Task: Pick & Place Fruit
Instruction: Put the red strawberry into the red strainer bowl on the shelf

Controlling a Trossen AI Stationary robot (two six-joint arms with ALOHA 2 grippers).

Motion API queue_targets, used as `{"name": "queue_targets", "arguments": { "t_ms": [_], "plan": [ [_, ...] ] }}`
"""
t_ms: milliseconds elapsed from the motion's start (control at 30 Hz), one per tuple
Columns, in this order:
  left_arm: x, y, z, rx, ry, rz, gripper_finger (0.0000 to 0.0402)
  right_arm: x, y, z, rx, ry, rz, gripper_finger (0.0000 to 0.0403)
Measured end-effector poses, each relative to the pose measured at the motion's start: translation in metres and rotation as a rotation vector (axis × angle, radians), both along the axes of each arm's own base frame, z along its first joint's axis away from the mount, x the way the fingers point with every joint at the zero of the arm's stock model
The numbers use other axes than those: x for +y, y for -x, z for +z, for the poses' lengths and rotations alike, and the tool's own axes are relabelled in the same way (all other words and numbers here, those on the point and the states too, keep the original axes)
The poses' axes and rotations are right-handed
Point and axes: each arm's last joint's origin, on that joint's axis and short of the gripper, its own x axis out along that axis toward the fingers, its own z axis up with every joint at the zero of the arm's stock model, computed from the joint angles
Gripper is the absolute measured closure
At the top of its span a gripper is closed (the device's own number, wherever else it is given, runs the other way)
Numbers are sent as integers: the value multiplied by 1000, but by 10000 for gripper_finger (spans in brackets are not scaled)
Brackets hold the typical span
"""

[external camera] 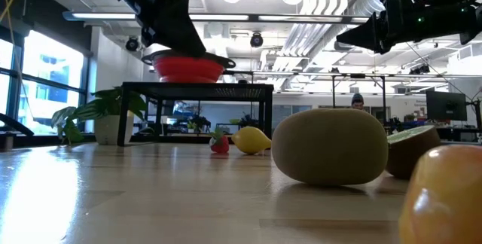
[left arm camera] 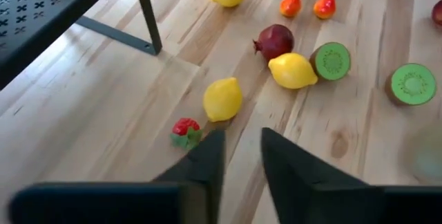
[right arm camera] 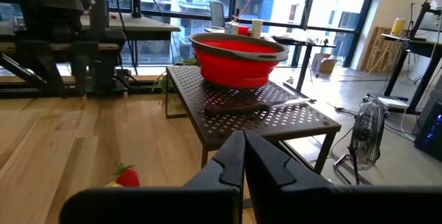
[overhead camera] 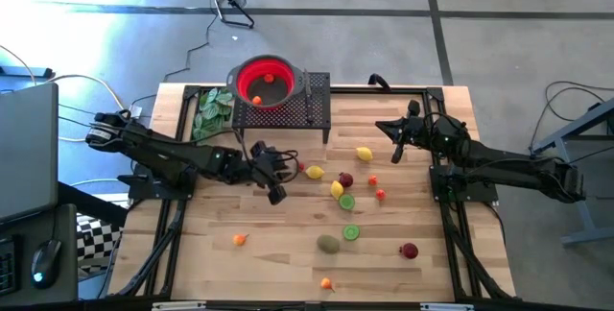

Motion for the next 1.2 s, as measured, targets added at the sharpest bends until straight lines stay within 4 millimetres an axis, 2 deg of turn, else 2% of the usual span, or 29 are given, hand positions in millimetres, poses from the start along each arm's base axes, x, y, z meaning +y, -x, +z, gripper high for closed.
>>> {"name": "queue_targets", "arguments": {
  "t_ms": [167,333,467,800,933,1200],
  "plan": [
    [4,1,-2,36,-29,-11,221,0,0,0,2,0,-1,399],
    [3,1,-3,46,-37,-21,184,0,0,0,3,0,-11,399],
    [3,-5,-12,65,-55,33,181,0,0,0,3,0,-11,399],
    [1,-23,-60,252,-150,43,209,-1,0,-1,13,3,-23,399],
    [0,-29,-72,279,-188,14,217,-1,0,-1,15,3,-30,399],
    [0,-38,-82,270,-241,22,219,-1,0,-1,14,4,-30,399]
  ]
}}
